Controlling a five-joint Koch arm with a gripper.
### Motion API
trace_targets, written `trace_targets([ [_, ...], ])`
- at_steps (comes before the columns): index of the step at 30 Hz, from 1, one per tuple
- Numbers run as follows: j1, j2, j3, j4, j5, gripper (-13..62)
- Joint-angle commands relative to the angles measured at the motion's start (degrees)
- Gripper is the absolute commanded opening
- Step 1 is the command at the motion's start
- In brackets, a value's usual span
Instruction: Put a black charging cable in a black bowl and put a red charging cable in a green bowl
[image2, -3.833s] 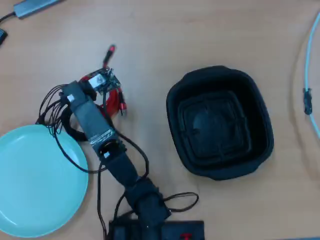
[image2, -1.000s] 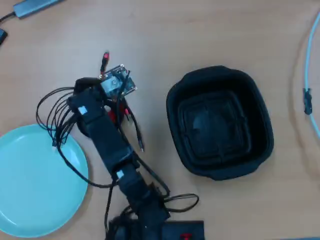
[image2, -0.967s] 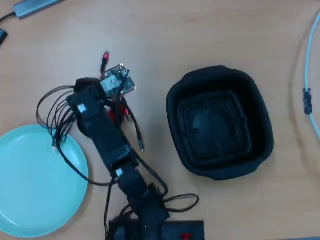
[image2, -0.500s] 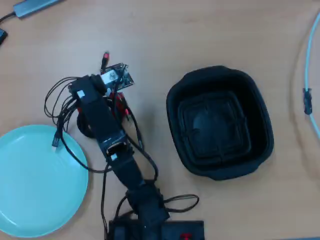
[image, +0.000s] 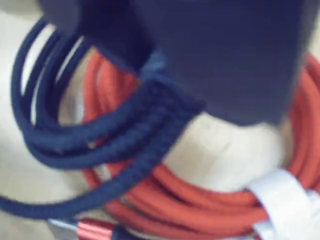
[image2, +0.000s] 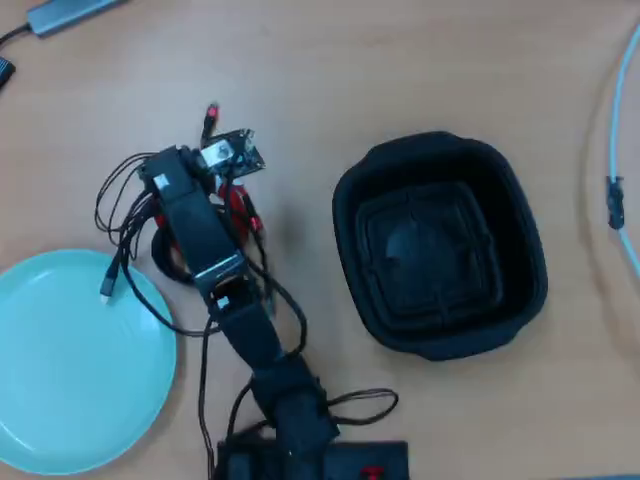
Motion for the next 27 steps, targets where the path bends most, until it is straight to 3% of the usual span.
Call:
trace_targets([
  [1, -0.62, 0.70, -3.52, 0.00, 0.35, -5.2],
  [5, -0.62, 2.02, -3.69, 0.62, 0.26, -6.9],
  [15, -0.09, 35.07, 1.05, 3.25, 0.35, -7.0],
  [27, 3.08, 45.00, 7.38, 4.04, 0.53, -7.1],
])
